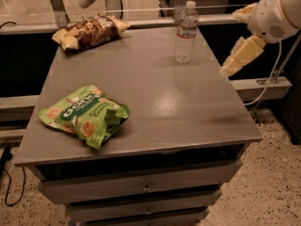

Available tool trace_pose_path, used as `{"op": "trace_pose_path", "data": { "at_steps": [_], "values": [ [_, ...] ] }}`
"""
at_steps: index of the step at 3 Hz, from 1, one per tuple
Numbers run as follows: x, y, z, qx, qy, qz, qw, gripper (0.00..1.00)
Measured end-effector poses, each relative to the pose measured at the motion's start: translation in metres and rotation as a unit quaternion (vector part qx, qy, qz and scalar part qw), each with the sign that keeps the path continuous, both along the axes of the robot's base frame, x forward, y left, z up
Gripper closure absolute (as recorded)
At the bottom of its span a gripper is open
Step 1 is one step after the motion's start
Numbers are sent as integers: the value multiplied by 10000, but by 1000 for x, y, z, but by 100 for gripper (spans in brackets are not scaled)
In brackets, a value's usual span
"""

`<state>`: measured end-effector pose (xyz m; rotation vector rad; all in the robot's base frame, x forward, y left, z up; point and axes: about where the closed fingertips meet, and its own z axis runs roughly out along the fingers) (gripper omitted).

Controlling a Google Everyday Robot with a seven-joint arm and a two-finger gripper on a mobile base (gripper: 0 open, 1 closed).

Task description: Move water bottle near green rice chip bag

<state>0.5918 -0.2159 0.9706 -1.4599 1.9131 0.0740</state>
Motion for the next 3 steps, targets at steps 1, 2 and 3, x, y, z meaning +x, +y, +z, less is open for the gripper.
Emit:
{"op": "trace_pose_path", "data": {
  "at_steps": [1,2,3],
  "values": [
    [57,8,-14,884,-208,-130,9958,0],
    [100,31,-26,1731,-339,-195,9841,0],
    [130,50,-35,2271,-547,-302,9719,0]
  ]
}}
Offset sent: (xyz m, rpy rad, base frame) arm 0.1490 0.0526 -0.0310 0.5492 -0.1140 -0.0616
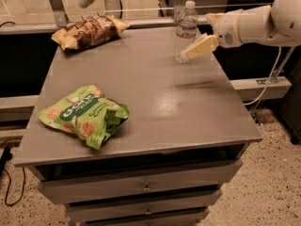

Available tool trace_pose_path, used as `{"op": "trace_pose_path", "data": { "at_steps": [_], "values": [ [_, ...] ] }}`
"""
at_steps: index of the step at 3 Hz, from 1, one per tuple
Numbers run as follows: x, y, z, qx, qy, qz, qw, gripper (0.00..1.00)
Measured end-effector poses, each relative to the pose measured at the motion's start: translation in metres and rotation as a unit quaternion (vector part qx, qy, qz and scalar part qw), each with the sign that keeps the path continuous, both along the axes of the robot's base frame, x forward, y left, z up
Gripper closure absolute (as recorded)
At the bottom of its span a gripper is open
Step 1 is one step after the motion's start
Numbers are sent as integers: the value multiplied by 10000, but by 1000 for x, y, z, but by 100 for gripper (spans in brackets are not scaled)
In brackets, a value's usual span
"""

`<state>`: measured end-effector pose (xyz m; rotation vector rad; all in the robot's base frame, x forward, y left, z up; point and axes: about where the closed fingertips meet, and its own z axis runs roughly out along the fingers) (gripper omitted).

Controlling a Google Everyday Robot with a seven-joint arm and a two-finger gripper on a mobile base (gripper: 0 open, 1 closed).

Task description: Move water bottle near green rice chip bag

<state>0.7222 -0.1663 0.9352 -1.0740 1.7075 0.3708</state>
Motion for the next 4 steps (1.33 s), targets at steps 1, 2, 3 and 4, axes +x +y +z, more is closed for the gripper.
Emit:
{"op": "trace_pose_path", "data": {
  "at_steps": [1,2,3,4],
  "values": [
    [26,14,-8,443,-156,-113,9988,0],
    [45,25,-17,868,-212,-207,9958,0],
    [57,30,-24,1339,-259,-248,9903,23],
    [57,27,-18,1567,-389,-220,9866,46]
  ]
}}
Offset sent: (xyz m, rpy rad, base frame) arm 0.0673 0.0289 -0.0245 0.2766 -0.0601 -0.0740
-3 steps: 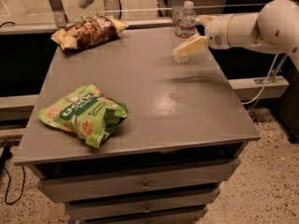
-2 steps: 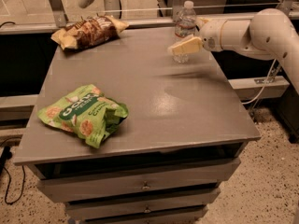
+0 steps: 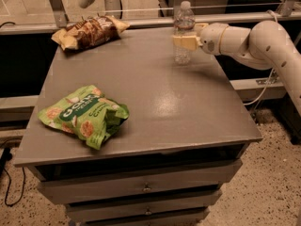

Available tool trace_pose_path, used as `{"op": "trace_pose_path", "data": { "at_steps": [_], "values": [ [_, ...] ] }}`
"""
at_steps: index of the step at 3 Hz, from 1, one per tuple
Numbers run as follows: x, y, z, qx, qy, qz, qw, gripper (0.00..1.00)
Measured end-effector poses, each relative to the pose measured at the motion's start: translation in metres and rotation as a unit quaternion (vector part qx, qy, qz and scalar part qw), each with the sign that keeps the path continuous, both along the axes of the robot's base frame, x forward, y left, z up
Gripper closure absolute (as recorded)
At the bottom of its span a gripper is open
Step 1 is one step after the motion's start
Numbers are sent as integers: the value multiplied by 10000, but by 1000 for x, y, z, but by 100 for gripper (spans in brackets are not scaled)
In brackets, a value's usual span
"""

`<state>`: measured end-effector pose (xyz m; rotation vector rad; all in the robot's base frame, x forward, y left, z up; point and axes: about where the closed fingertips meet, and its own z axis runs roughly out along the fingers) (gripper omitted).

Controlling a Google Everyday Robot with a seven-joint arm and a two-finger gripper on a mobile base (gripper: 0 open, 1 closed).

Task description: Move water bottle near green rice chip bag

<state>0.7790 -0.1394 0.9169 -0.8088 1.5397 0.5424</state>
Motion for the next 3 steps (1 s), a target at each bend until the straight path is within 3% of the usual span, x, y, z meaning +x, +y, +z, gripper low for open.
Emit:
{"op": "trace_pose_path", "data": {
  "at_steps": [1,2,3],
  "values": [
    [-8,-12,26,58,-194,22,9998,70],
    [-8,-8,25,60,-183,44,9998,93],
    [-7,-6,25,63,-181,61,9998,100]
  ]
}}
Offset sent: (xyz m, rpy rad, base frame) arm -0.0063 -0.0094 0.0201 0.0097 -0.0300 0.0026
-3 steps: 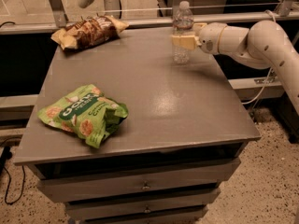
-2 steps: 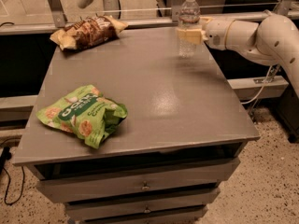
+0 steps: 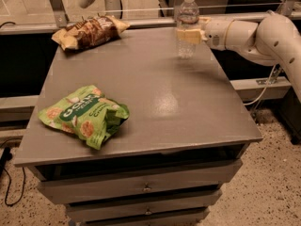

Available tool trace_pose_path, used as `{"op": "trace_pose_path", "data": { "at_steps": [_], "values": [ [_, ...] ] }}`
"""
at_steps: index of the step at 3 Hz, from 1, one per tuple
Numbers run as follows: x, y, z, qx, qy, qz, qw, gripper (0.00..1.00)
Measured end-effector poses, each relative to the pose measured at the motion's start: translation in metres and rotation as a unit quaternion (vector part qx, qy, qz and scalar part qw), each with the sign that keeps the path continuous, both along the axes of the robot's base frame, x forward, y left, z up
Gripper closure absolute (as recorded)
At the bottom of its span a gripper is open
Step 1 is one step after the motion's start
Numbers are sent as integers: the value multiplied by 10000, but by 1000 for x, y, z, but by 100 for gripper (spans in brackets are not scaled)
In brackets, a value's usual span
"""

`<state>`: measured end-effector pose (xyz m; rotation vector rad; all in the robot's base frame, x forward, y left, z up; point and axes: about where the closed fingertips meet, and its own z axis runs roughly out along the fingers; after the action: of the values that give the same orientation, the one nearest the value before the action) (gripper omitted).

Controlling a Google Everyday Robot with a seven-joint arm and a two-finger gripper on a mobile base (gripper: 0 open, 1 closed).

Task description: Move water bottle near green rice chip bag

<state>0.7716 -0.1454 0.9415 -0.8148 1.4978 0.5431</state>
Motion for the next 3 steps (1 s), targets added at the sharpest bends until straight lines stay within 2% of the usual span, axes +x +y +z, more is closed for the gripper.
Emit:
{"op": "trace_pose_path", "data": {
  "at_steps": [1,2,3],
  "values": [
    [-4,13,-1,66,11,170,9998,100],
    [-32,35,9,137,-75,499,9986,100],
    [-75,60,18,215,-103,802,9965,100]
  ]
}}
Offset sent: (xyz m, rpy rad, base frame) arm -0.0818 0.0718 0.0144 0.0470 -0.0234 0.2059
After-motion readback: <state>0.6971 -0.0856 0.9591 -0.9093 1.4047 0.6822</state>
